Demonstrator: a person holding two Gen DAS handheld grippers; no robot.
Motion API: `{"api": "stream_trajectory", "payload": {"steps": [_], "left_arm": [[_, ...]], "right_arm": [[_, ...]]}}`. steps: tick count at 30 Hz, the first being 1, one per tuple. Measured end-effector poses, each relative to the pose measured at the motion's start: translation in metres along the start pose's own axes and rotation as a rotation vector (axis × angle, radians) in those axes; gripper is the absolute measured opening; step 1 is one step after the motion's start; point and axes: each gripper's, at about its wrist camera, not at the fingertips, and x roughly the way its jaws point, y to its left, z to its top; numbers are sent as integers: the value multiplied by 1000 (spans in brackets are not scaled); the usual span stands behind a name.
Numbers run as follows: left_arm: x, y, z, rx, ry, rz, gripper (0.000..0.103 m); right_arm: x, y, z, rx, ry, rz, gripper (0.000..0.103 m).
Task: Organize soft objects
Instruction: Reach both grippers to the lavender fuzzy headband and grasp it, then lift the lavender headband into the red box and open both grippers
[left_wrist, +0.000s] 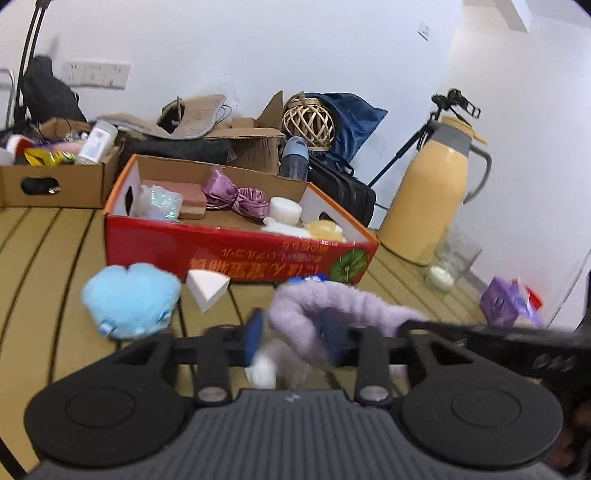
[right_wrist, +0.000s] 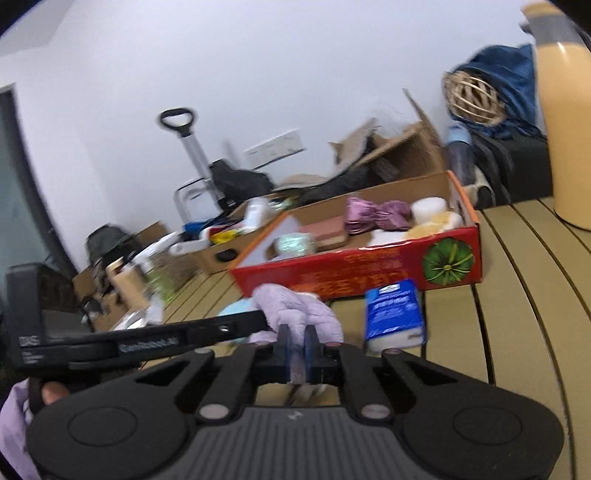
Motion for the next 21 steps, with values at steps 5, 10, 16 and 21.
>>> {"api": "stream_trajectory", "payload": {"steps": [5, 10, 16, 21], "left_arm": [[0, -1, -21, -41, 92, -74, 14], [-29, -15, -29, -44, 34, -125, 8], [-35, -19, -40, -72, 49, -92, 4], [-21, -31, -45, -58, 86, -54, 1]], "right_arm": [[-26, 11, -9, -36, 31, 4, 5], [-47, 18, -15, -56, 28, 3, 5], [-40, -4, -20, -7, 78, -19, 5], [-17, -30, -34, 18, 127, -156, 5]]}}
